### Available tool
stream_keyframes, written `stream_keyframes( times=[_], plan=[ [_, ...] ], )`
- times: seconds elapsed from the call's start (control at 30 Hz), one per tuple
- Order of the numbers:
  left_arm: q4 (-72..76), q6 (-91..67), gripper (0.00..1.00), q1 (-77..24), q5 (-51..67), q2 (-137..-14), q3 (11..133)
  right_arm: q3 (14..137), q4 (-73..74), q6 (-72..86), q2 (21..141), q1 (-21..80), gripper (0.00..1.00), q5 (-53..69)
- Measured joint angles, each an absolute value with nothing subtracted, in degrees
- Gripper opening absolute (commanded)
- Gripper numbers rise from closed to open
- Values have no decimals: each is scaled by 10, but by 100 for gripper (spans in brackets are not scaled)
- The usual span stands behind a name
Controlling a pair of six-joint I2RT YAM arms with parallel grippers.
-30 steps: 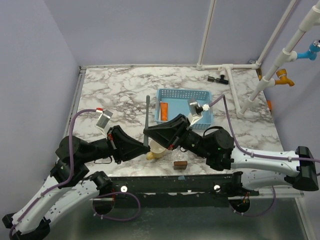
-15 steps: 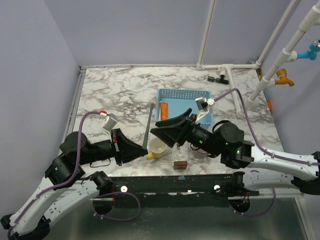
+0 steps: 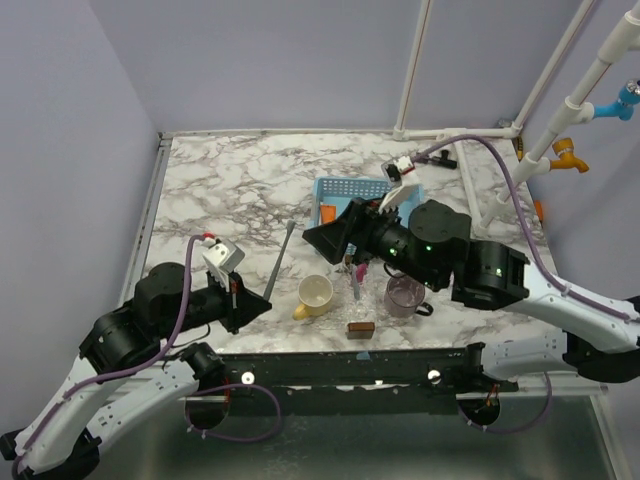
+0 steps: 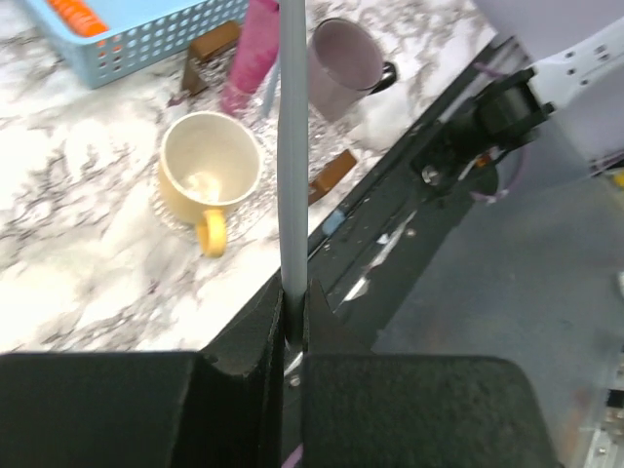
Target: Prepare toiletry sets of a toothbrush and toothpaste on the tray
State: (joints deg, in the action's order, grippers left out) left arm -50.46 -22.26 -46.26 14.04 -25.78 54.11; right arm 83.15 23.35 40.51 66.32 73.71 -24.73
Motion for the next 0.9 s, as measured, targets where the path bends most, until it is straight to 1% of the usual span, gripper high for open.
stream_keyframes(
  times=[0.13, 0.37, 0.53, 0.7, 0.9],
  plan=[
    [-538, -193, 0, -463, 108, -258, 550, 875, 290, 422, 713, 684, 71, -203],
    [-570, -152, 0, -463, 72, -258, 567, 880, 319, 437, 765, 614, 71, -90],
    [-578, -133, 0, -463, 66, -258, 575, 884, 312, 445, 781, 603, 70, -25],
    [-580, -117, 0, -463, 62, -258, 580, 913, 305, 450, 809, 600, 70, 16],
    [-581, -110, 0, -474, 50, -258, 580, 954, 297, 451, 841, 599, 63, 46]
  ],
)
